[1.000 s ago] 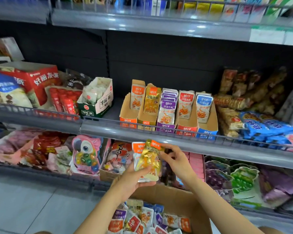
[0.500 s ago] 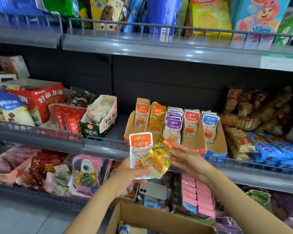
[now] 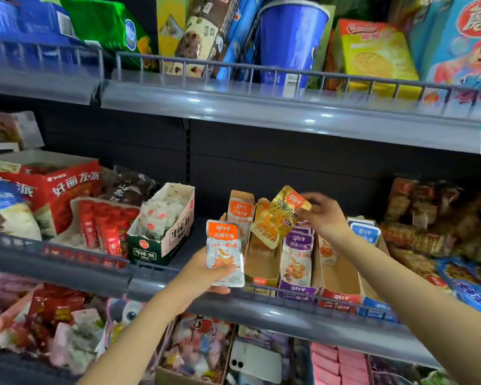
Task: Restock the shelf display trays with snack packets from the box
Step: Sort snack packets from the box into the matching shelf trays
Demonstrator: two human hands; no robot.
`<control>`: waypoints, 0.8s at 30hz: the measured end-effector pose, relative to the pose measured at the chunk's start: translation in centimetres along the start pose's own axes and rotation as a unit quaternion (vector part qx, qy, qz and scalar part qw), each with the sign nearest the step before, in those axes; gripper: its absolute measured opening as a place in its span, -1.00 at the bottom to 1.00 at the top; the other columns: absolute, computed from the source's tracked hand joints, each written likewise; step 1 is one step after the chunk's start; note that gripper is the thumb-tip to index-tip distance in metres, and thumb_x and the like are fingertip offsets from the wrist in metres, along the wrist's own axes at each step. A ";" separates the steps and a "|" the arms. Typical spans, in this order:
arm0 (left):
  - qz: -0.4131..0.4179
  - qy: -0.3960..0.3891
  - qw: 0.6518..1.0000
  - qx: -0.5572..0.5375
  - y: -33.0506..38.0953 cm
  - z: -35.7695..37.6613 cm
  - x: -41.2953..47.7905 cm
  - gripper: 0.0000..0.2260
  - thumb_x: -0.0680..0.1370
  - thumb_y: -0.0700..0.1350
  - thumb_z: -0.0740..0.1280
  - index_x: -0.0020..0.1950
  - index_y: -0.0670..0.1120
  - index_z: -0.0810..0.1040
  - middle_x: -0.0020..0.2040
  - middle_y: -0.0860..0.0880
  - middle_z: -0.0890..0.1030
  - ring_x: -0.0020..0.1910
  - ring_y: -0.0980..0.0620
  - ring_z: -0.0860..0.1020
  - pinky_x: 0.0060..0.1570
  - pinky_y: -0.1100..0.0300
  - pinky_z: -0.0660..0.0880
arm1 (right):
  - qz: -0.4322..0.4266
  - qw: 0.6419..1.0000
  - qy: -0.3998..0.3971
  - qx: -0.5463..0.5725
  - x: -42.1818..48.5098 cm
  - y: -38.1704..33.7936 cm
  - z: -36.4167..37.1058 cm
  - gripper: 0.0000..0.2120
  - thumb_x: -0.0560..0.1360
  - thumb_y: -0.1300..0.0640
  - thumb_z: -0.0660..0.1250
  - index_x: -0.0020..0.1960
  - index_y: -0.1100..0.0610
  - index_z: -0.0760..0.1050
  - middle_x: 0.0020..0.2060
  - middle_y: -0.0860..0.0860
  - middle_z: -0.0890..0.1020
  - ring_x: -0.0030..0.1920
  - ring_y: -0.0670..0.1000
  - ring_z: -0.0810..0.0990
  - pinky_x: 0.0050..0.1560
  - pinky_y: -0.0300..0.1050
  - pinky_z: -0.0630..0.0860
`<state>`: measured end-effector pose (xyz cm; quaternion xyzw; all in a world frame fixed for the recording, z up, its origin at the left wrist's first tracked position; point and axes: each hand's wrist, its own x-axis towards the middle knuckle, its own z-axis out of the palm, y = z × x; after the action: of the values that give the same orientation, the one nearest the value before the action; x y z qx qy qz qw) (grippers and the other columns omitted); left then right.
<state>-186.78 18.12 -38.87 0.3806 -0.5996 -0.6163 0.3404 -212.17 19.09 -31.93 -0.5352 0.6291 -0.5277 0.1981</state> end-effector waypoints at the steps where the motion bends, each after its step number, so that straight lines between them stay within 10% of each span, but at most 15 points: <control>1: 0.001 0.003 1.000 -0.002 0.1 -0.2 0.5 -0.74 0.51 -0.29 0.35 0.16 -0.07 0.49 -0.03 0.01 0.64 -0.21 0.15 0.65 -0.35 0.26 0.57 | -0.021 0.998 -0.001 -0.053 1.3 0.1 0.4 -0.76 0.50 0.25 0.35 0.16 0.15 0.50 -0.02 -0.01 0.60 -0.01 -0.02 0.61 -0.04 -0.16 0.59; 15: 0.003 0.013 1.000 0.012 -0.9 -0.8 2.0 -0.80 0.49 -0.18 0.41 0.09 -0.01 0.56 -0.06 0.04 0.68 -0.14 0.13 0.66 -0.31 0.27 0.56 | -0.041 0.928 -0.031 -0.370 5.5 4.3 4.5 -0.74 0.50 0.04 0.36 0.19 -0.03 0.51 0.16 0.00 0.57 0.14 0.06 0.53 0.20 -0.08 0.48; 21: 0.010 0.023 1.000 0.015 -1.1 -0.7 1.8 -0.79 0.46 -0.18 0.44 0.08 -0.06 0.59 -0.08 0.03 0.70 -0.12 0.09 0.68 -0.29 0.24 0.58 | -0.092 0.921 -0.002 -0.379 4.5 4.2 4.8 -0.71 0.50 0.05 0.36 0.21 -0.01 0.51 0.24 -0.01 0.52 0.28 0.06 0.42 0.36 0.00 0.32; 24: 0.015 0.024 1.000 0.003 -1.0 -0.5 1.7 -0.79 0.46 -0.18 0.44 0.08 -0.08 0.60 -0.06 0.00 0.70 -0.11 0.06 0.68 -0.27 0.22 0.59 | -0.132 0.959 0.021 -0.250 3.3 2.9 5.5 -0.77 0.53 0.04 0.31 0.17 0.02 0.53 0.14 -0.04 0.56 0.14 -0.06 0.50 0.11 -0.20 0.49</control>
<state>-187.10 16.43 -39.96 0.3875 -0.5983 -0.6001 0.3631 -210.18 13.30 -35.40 -0.6349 0.6688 -0.3859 -0.0272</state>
